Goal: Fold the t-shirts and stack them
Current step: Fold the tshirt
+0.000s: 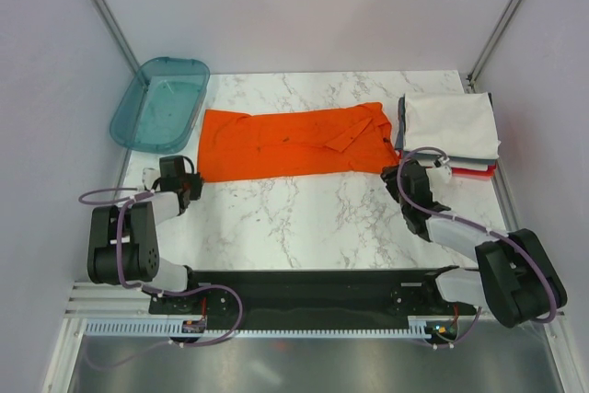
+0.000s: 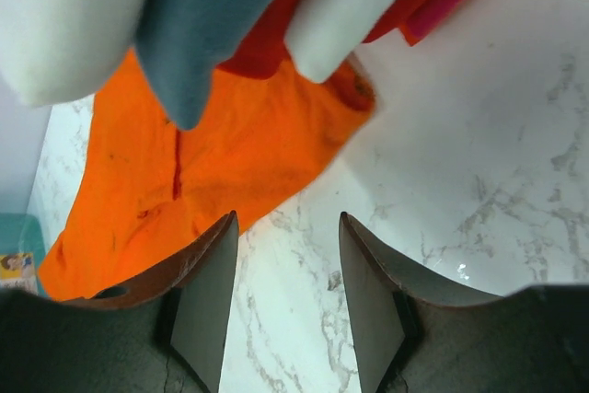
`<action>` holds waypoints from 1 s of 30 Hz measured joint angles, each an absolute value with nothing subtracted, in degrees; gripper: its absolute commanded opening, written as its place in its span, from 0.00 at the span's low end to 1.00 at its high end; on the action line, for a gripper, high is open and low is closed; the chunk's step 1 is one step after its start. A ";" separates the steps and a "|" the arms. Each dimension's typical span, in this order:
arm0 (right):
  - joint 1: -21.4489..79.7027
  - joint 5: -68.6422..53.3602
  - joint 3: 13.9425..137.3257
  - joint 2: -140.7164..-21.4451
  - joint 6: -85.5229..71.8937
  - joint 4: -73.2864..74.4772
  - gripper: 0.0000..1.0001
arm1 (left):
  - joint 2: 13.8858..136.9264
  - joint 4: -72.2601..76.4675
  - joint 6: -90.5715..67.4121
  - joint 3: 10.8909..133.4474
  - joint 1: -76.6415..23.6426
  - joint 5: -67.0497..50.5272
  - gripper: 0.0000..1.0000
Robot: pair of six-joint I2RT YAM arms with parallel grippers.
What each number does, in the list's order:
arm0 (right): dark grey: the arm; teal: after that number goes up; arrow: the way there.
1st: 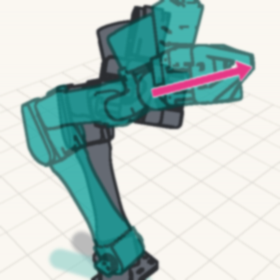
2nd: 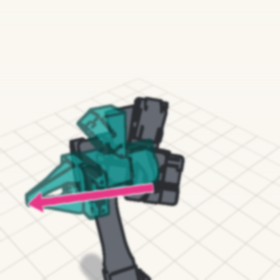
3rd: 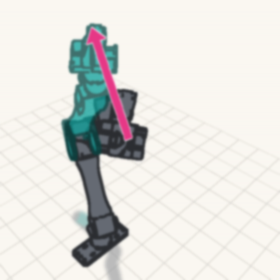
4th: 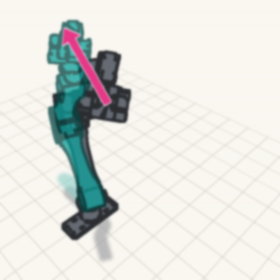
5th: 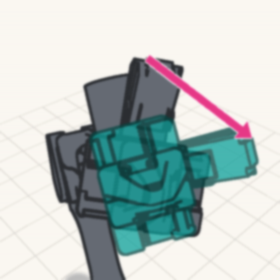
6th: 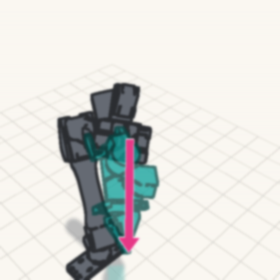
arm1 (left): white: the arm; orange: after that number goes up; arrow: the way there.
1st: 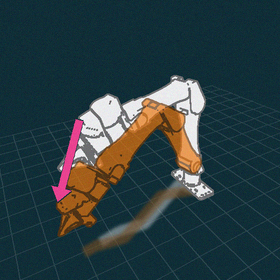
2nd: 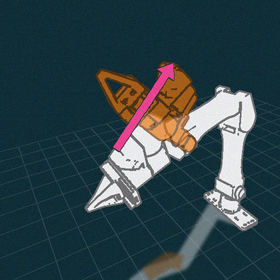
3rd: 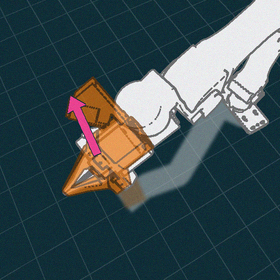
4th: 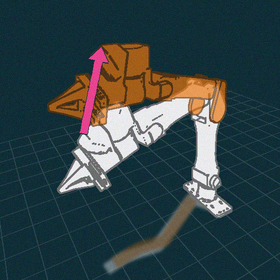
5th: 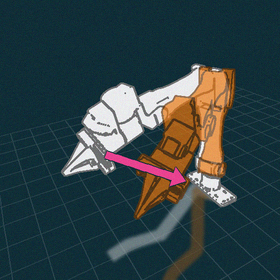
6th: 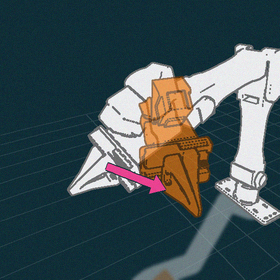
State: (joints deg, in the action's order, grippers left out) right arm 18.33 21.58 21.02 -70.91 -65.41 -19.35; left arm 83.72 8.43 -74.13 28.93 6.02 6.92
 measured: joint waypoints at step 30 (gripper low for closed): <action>18.33 30.04 28.14 -91.92 -77.21 -24.91 0.10 | 81.56 2.39 -72.38 30.39 10.07 6.96 0.02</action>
State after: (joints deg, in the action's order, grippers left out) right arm 18.33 30.04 28.14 -91.92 -77.21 -24.91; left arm 81.56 2.39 -72.38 30.39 10.07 6.96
